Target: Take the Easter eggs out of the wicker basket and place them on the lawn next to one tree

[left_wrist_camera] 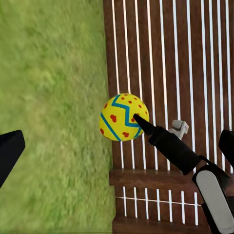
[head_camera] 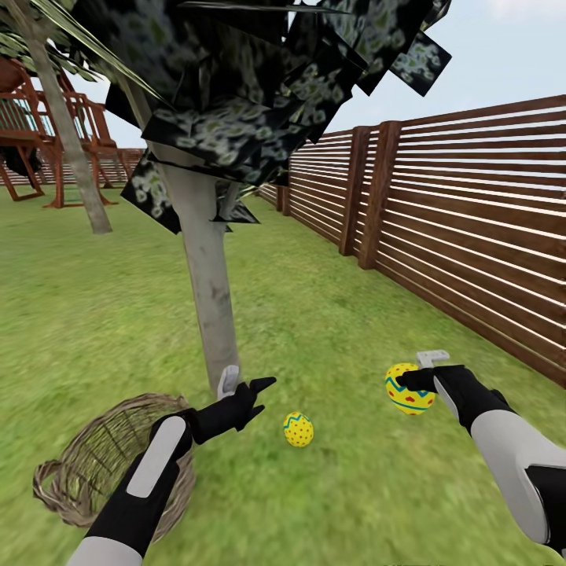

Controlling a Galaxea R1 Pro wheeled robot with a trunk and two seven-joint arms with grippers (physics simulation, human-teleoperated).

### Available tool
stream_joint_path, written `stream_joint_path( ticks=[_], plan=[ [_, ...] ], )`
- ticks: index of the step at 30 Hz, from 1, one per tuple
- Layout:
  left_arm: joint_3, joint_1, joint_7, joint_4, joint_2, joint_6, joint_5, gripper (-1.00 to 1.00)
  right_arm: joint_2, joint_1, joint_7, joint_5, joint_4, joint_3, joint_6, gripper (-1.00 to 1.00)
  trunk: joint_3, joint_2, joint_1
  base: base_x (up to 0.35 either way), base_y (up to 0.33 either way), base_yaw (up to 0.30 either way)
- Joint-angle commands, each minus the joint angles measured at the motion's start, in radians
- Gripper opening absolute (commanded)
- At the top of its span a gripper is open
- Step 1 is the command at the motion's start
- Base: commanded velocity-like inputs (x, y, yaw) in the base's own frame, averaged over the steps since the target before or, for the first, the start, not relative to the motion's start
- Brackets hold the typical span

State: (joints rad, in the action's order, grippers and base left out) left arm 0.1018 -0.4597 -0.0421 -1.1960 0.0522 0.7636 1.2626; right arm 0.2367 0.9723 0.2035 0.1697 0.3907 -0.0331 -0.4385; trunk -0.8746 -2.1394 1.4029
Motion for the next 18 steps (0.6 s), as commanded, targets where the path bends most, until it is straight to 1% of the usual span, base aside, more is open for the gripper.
stream_joint_path(
  ticks=[1,6,11,15,18],
  plan=[
    [-0.001,-0.001,-0.004,-0.001,0.0,0.003,0.006,1.0,0.0,0.0,0.008,0.011,0.002,-0.004,-0.005,-1.0,-0.001,0.0,0.0,0.016,0.0,-0.066],
    [0.001,-0.001,-0.002,-0.001,0.001,0.003,0.005,1.0,0.0,0.0,0.008,0.011,0.002,-0.004,-0.005,-1.0,-0.001,0.0,0.0,0.022,-0.021,-0.013],
    [0.001,-0.001,-0.004,0.001,0.003,0.002,0.004,1.0,0.0,0.0,0.008,0.011,0.001,-0.003,-0.003,-1.0,-0.001,0.0,0.0,0.199,-0.23,0.0],
    [0.024,-0.001,-0.004,0.001,0.009,0.002,0.003,1.0,0.0,0.0,0.008,0.01,0.0,-0.003,-0.003,-1.0,-0.001,0.0,0.0,0.218,-0.252,0.0],
    [0.027,-0.001,-0.004,0.001,0.009,0.002,0.003,1.0,-0.002,0.0,0.008,0.009,0.0,-0.002,-0.003,-1.0,-0.001,0.0,0.0,0.218,-0.253,0.009]
  ],
)
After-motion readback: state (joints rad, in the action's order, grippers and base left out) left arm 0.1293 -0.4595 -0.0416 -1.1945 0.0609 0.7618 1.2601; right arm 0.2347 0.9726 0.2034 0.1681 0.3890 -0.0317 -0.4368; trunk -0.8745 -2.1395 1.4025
